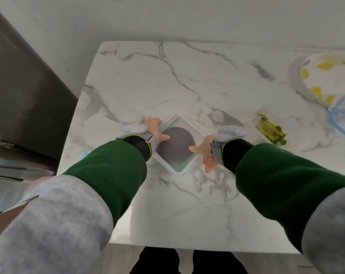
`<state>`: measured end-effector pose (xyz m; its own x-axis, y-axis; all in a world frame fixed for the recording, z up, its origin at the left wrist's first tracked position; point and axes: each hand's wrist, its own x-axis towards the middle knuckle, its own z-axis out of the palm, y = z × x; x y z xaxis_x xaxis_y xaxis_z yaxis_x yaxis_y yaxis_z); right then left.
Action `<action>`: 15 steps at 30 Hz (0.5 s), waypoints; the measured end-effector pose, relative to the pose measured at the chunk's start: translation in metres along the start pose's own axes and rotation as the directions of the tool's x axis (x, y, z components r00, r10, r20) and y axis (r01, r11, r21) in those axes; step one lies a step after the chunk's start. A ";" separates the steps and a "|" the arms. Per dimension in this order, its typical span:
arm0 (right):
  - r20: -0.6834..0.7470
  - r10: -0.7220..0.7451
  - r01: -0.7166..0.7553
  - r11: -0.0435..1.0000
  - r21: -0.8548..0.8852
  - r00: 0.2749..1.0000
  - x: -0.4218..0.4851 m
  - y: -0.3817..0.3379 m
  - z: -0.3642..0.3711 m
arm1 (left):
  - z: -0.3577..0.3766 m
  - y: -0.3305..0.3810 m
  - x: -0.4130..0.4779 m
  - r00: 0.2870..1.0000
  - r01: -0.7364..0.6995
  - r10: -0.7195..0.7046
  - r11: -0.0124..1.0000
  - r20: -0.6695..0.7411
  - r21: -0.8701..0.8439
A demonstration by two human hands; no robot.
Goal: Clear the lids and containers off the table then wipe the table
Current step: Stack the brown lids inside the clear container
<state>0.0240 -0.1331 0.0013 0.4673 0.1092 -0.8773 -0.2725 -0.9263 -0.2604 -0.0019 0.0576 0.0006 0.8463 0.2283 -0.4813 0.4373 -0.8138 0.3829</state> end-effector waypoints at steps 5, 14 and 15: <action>-0.223 -0.024 0.073 0.973 0.217 0.975 0.007 0.007 0.016 | -0.002 0.001 0.001 0.998 0.060 -0.060 0.997 -0.001 -0.042; -0.530 0.034 0.270 0.832 0.484 0.847 0.014 0.010 -0.005 | -0.001 0.000 -0.001 0.971 0.240 -0.239 0.966 0.023 -0.096; -0.504 0.031 0.219 0.877 0.427 0.863 0.018 0.012 -0.004 | -0.002 0.001 -0.002 0.969 0.247 -0.245 0.964 0.033 -0.095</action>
<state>0.0329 -0.1435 -0.0157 0.8190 -0.1161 -0.5619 -0.4964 -0.6345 -0.5925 -0.0022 0.0573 0.0034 0.7027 0.4028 -0.5865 0.6597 -0.6777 0.3248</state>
